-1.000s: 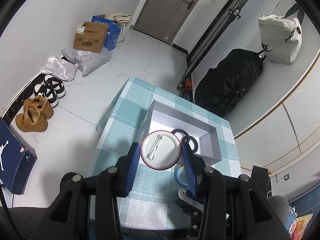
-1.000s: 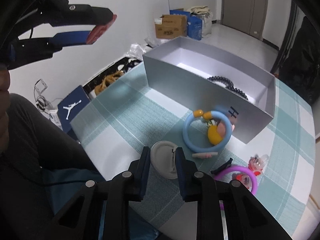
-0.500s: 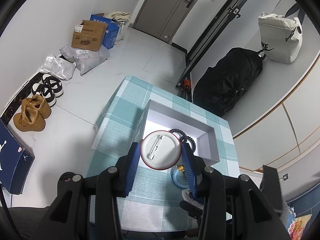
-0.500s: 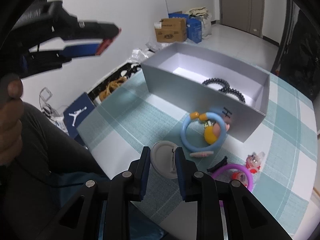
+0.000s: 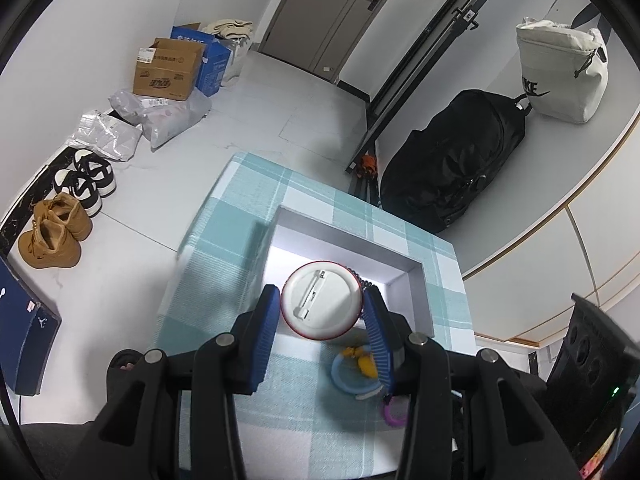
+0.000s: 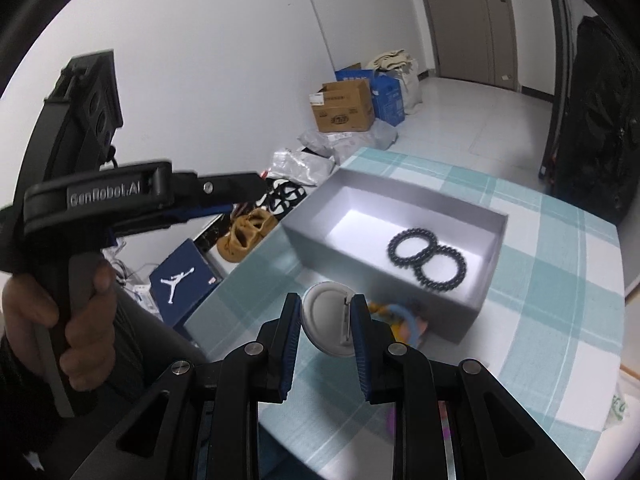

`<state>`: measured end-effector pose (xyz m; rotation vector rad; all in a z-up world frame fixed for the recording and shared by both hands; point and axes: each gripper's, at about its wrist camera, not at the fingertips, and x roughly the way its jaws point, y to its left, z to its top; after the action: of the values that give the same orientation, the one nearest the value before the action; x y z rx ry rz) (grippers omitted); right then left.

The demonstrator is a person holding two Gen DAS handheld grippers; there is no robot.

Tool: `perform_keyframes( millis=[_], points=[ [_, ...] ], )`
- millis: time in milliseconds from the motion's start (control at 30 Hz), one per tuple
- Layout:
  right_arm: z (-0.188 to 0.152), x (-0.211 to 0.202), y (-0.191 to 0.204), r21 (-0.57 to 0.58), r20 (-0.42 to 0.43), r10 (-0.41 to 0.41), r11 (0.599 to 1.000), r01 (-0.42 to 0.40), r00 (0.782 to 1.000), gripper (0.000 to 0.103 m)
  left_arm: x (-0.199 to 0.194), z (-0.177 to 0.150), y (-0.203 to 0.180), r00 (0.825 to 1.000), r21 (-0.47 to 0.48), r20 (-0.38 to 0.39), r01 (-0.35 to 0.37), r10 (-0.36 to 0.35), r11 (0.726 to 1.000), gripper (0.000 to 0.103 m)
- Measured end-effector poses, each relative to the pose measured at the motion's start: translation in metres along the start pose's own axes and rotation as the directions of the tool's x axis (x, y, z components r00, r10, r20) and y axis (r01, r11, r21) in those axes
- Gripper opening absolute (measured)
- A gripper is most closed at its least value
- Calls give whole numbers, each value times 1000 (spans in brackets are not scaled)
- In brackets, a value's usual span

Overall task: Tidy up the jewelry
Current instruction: 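Carry the white badges into the box and open the left tool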

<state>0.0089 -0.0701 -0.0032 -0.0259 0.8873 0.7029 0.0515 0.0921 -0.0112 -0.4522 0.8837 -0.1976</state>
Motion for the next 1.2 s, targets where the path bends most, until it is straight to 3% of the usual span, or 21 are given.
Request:
perform_keyframes(
  millis=[500, 867, 1200],
  points=[
    [51, 10, -51, 39, 2, 4, 999, -4, 1000, 24, 48, 20, -21, 996, 35, -93, 9, -6, 999, 37],
    [54, 28, -89, 140, 6, 58, 988, -58, 998, 24, 75, 19, -28, 985, 66, -163, -42, 52, 997, 37],
    [56, 36, -94, 168, -6, 69, 984, -67, 998, 24, 85, 20, -28, 980, 85, -187, -56, 71, 995, 37]
  ],
)
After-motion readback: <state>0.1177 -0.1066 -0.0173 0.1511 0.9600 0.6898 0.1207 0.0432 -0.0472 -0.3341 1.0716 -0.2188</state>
